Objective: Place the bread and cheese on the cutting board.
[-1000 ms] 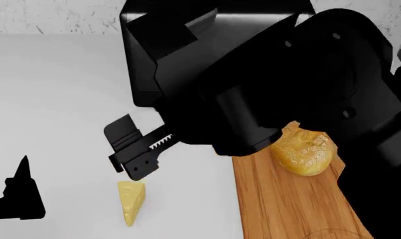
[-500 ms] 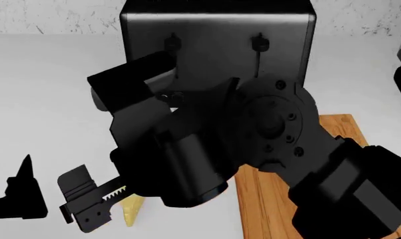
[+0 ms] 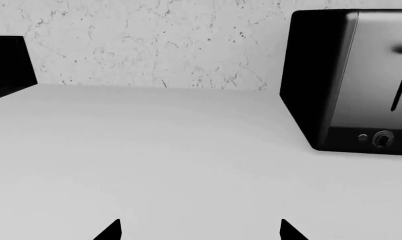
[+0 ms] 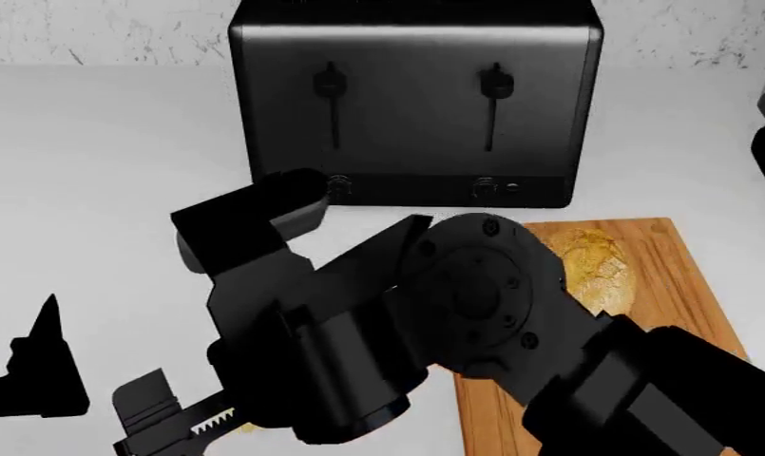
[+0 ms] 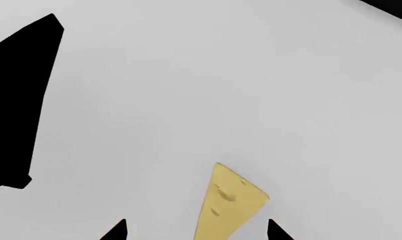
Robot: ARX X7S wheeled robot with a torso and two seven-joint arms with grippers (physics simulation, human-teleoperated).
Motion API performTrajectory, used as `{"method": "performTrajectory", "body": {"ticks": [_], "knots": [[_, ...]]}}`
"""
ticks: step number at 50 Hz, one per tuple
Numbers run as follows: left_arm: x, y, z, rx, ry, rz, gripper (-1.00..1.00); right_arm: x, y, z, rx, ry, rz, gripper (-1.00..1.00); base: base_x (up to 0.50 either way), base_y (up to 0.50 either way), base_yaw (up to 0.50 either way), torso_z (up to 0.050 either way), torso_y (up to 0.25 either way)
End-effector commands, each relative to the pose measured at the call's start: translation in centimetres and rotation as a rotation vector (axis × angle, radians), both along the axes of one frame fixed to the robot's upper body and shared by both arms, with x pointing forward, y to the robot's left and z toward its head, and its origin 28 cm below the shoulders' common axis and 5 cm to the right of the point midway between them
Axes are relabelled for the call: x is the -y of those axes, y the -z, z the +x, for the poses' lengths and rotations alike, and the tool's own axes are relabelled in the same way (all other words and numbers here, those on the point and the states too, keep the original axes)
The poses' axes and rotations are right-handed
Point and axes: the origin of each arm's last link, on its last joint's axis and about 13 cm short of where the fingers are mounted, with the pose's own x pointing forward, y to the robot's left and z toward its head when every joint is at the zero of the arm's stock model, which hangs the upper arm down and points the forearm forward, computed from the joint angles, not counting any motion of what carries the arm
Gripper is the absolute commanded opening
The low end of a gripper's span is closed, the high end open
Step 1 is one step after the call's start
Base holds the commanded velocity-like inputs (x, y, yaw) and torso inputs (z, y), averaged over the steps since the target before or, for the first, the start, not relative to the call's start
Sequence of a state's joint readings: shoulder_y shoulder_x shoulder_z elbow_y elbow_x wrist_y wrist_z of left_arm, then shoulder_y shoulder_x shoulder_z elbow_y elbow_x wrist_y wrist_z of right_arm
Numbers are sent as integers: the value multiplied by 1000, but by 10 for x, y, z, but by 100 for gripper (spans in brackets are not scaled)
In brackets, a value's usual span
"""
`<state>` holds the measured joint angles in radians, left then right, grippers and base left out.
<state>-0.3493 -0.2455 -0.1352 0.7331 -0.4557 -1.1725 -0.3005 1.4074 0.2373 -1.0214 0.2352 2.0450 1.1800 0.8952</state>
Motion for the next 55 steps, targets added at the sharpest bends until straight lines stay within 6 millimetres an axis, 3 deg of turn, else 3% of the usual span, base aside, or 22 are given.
{"method": "performTrajectory", "body": {"ticks": [1,23,26,27,37,46,55], "knots": [[2,-3,-6,24,21,-14,100,-5,12,7,-21,24,25,100,0,0,0,0,0],[3,-4,-6,25,25,-13,100,-3,37,11,-69,45,8,100,0,0,0,0,0],[2,-4,-5,25,22,-15,100,-4,33,11,-48,48,10,100,0,2,2,-5,0],[2,-3,-5,24,23,-13,100,-4,33,11,-42,47,9,-100,13,0,0,0,0],[5,0,-3,14,33,-15,100,2,19,1,11,64,29,-100,0,0,1,0,0],[7,-1,-4,13,42,-8,100,25,-3,-12,103,111,39,-100,0,0,0,0,0],[8,-1,-4,11,42,-5,100,47,-5,-29,113,155,40,-100,0,0,0,0,0]]}}
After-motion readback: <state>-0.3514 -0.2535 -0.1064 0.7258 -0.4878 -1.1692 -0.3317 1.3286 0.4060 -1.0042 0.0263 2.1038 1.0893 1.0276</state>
